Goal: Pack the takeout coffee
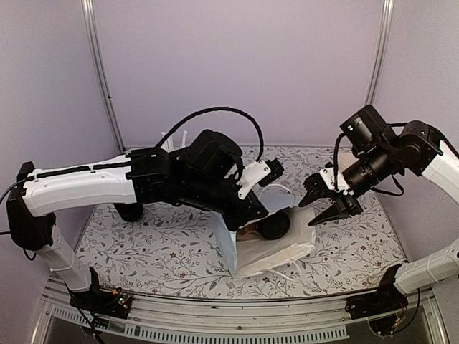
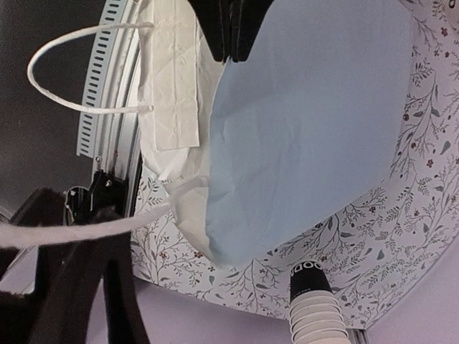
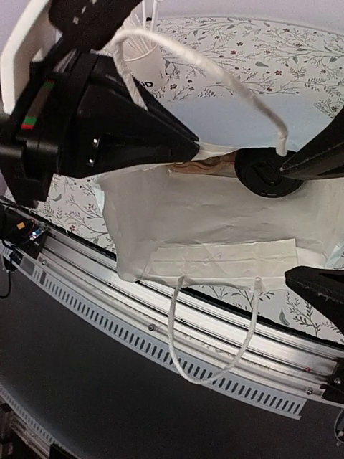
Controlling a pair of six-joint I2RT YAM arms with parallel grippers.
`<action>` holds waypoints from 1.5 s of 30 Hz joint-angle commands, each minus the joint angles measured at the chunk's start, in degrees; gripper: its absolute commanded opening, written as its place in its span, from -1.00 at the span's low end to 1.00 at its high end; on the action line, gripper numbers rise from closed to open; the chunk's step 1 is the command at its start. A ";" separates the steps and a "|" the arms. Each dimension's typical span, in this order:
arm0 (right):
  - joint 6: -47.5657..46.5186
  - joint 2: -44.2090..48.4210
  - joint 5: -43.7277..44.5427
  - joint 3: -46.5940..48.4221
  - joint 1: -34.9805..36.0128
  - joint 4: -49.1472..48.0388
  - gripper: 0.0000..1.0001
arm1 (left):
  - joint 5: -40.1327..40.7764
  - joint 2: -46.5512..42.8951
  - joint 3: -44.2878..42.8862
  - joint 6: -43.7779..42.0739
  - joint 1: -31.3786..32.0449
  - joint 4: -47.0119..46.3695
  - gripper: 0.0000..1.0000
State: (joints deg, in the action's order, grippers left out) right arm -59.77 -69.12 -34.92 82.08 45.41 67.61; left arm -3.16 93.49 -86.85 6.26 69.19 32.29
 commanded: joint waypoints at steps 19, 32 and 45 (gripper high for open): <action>-3.89 -12.03 45.43 -8.12 21.89 -11.93 0.07 | -6.76 -0.53 0.00 8.97 -5.25 -2.62 -1.00; -6.12 -19.82 58.33 -10.41 22.27 -23.64 0.47 | -14.78 -1.79 2.32 10.19 -7.71 -4.63 -1.00; -9.70 -23.21 62.34 -11.76 22.32 -30.34 0.98 | -22.46 -3.44 6.19 10.47 -9.48 -6.85 -1.00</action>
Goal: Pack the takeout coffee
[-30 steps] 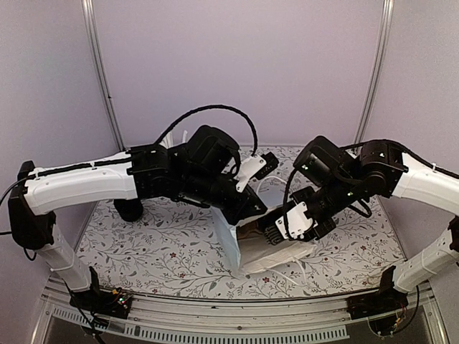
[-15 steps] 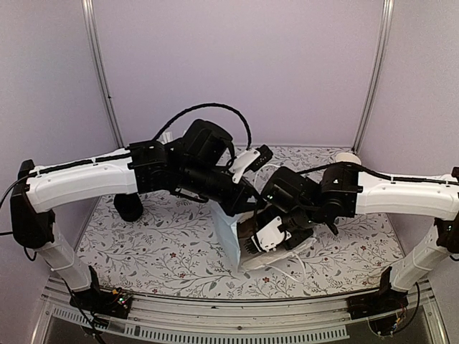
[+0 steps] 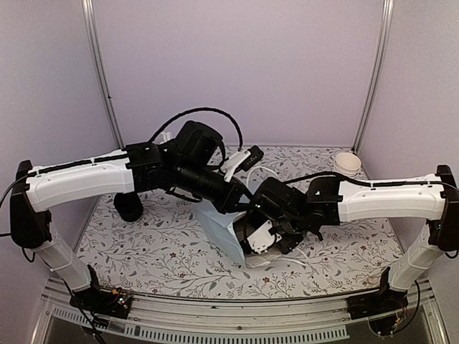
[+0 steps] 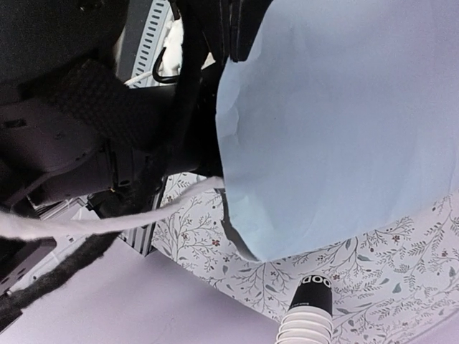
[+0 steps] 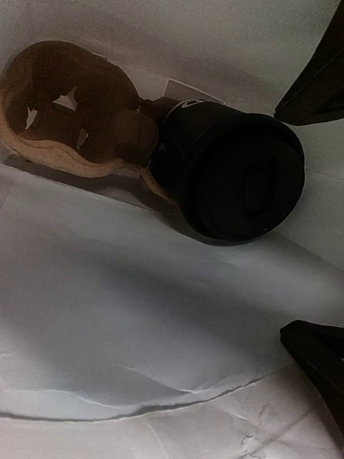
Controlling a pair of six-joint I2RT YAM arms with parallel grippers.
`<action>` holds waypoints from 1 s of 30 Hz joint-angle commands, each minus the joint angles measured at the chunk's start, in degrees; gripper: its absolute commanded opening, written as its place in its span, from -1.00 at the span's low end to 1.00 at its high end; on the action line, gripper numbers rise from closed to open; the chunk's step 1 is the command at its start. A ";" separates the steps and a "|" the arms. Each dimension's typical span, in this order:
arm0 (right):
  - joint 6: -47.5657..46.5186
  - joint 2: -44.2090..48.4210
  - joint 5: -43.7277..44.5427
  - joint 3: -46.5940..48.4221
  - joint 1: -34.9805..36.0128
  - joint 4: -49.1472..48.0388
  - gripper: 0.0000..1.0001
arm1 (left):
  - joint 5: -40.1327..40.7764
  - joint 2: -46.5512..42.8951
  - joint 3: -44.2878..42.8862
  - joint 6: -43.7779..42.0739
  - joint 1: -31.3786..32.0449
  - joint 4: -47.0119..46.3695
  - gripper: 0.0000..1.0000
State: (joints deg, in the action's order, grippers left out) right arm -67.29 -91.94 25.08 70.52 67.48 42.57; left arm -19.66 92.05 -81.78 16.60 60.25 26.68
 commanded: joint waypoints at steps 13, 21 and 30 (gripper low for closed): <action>4.87 -2.74 -12.17 18.74 0.75 17.23 0.90 | -25.80 -4.12 1.55 4.28 -3.73 -5.24 -1.00; 8.24 -3.43 -12.85 19.58 1.32 25.21 0.93 | -35.00 -1.37 2.56 7.91 -5.36 -6.21 -1.00; 10.90 -2.66 -14.15 18.76 1.77 28.21 0.77 | -38.88 0.77 3.90 9.34 -5.37 -8.04 -1.00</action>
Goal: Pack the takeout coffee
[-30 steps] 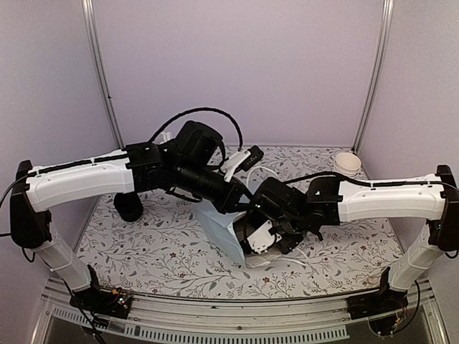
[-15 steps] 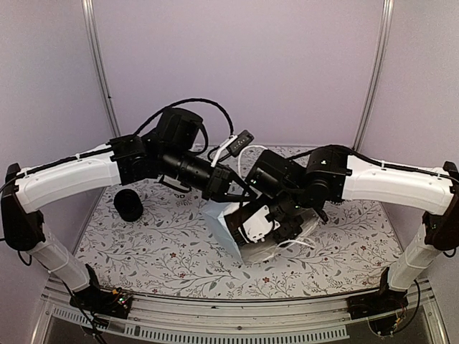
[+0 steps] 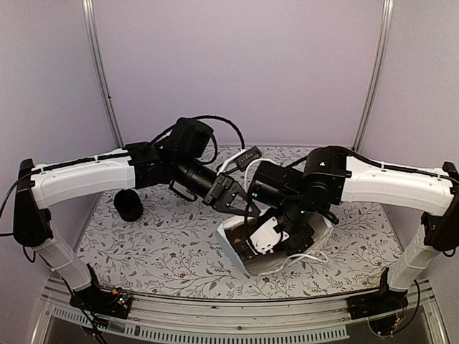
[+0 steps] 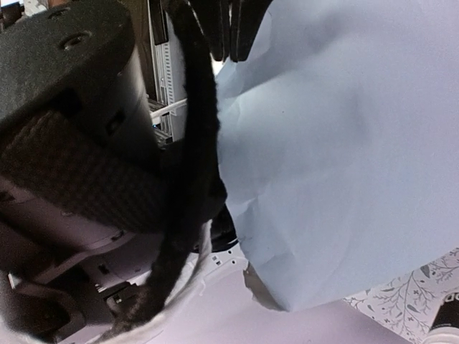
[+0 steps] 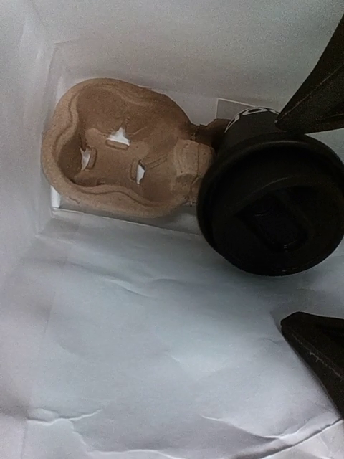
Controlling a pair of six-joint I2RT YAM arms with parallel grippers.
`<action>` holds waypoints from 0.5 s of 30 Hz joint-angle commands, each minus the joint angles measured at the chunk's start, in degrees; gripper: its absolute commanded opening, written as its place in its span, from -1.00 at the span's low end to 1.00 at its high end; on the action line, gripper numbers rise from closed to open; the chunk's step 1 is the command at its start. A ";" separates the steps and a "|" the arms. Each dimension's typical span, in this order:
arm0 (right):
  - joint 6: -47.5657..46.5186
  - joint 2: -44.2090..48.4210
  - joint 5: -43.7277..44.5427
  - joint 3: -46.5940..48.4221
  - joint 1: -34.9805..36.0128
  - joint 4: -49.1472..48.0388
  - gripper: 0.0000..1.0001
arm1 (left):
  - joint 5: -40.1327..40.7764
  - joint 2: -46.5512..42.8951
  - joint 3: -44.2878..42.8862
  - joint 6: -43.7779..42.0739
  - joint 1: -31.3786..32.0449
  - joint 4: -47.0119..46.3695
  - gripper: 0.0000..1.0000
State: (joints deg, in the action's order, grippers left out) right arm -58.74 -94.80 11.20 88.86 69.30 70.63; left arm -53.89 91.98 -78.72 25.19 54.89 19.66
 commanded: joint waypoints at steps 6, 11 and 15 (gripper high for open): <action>2.37 0.65 3.45 -4.02 -0.04 -3.53 0.60 | -4.82 1.69 1.15 0.59 -0.04 -1.29 -1.00; 1.88 0.95 5.31 -6.19 0.01 -7.68 0.59 | -5.08 1.88 1.36 0.41 -0.05 -1.36 -1.00; 1.25 0.53 6.49 -8.66 -0.03 -11.29 0.51 | -5.27 1.84 2.34 0.53 -0.01 -1.93 -1.00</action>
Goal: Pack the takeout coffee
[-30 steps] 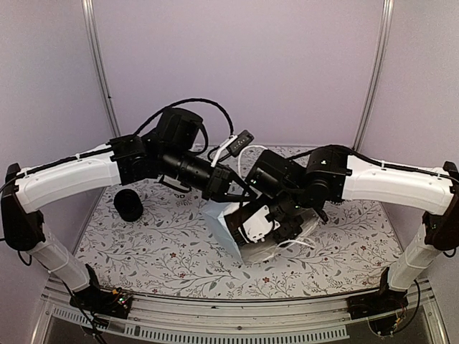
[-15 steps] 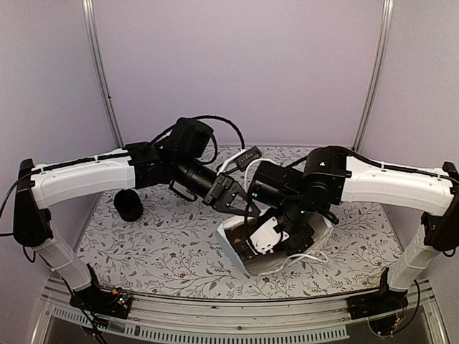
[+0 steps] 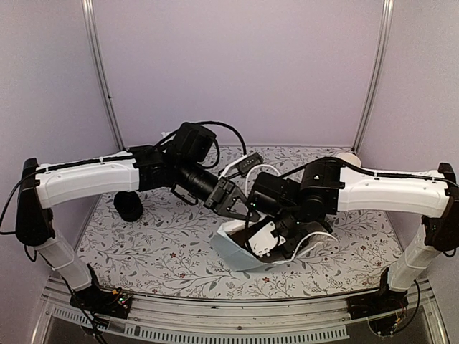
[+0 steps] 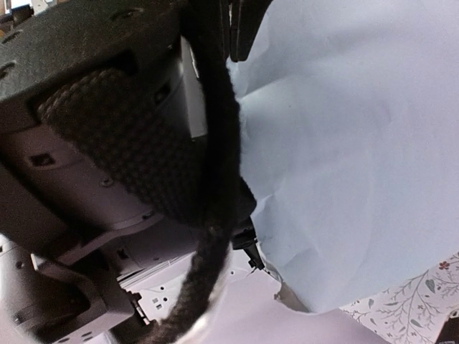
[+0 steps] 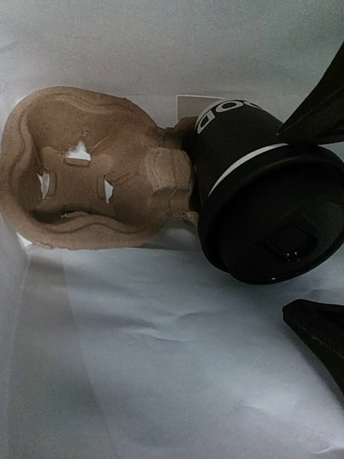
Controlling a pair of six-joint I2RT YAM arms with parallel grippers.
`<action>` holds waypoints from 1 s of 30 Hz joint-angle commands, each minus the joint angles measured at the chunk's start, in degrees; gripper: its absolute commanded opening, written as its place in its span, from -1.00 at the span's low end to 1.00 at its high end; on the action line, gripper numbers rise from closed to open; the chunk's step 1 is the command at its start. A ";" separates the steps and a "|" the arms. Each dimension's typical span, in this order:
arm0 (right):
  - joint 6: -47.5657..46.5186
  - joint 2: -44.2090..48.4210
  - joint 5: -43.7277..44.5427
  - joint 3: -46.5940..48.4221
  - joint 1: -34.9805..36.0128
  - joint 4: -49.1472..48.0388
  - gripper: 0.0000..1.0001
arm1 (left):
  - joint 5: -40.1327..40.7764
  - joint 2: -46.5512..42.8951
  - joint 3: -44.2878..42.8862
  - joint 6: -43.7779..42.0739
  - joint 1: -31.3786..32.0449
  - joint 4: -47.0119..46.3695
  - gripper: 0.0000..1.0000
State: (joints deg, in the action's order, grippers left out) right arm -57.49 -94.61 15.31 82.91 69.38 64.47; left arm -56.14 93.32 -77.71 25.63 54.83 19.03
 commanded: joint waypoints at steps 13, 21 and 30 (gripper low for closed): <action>-5.84 1.82 6.16 -11.70 -0.13 -20.64 -0.04 | -2.16 0.02 4.00 0.25 0.03 -2.27 -1.00; -4.26 4.83 -2.16 -2.63 -0.08 -9.79 -0.53 | 3.01 -2.00 2.81 -1.74 -0.58 1.56 -1.00; 0.74 6.68 -14.36 9.91 -0.13 5.57 -0.54 | 13.01 -4.67 0.89 -4.16 -1.03 6.48 -1.00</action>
State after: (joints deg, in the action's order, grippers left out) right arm -59.99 -90.94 8.71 87.85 69.30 63.26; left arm -50.06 89.32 -75.77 23.59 54.35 21.32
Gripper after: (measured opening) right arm 0.303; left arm 0.016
